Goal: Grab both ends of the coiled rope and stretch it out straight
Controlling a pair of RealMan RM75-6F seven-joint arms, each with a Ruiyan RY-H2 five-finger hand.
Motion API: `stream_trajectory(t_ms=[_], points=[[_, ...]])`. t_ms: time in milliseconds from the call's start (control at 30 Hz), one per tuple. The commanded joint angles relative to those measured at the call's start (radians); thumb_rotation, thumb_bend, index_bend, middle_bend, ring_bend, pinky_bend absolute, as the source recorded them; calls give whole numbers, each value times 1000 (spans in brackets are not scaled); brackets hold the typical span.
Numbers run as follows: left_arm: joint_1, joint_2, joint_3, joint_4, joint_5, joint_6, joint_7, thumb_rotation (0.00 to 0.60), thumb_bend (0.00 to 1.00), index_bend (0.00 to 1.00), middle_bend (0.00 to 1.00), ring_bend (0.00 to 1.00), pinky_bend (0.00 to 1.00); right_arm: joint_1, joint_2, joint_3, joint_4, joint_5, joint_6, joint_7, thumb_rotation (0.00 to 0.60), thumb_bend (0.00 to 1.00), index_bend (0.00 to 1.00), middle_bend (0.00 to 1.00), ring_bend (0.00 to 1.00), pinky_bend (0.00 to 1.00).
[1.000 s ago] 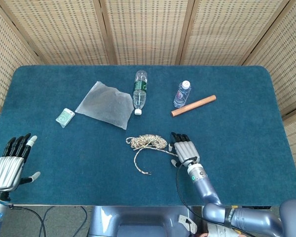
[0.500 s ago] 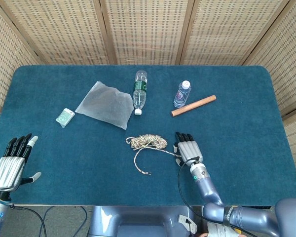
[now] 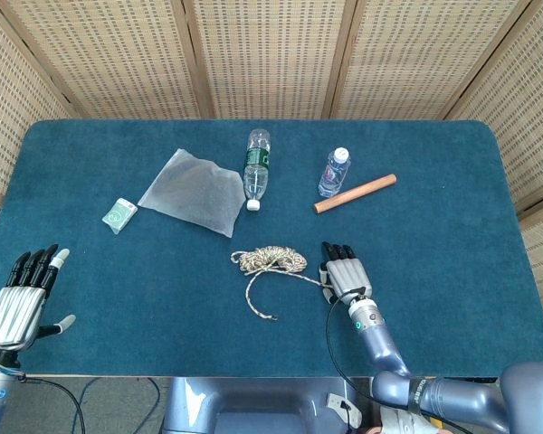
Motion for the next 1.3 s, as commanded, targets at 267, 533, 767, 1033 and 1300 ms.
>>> stream_trajectory(t_ms=[267,533,767,1033,1300], points=[[-1,0,2,0,1,-1,2,600,0,0,0,0,0,5,-11,-10,21,-4,-1,0,600,396,576,0,0,0],[-4,-9,8,6,21,3,12,600,0,0,0,0,0,6,-9,-12,21,-27,2,12,600,433,596,0,0,0],[-59,-40,14,53,120,-24,48,600,116,30,0,0,0,11,4,-16,8,-38,-3,6,600,434,602,0,0,0],[-282,-127,29,200,375,-173,-38,600,165,332,0,0,0,23,24,-24,-7,-40,-13,-16,600,434,603,0,0,0],[-499,-308,9,286,467,-345,-83,600,190,382,0,0,0,40,22,-27,-4,-40,-12,-44,600,434,604,0,0,0]])
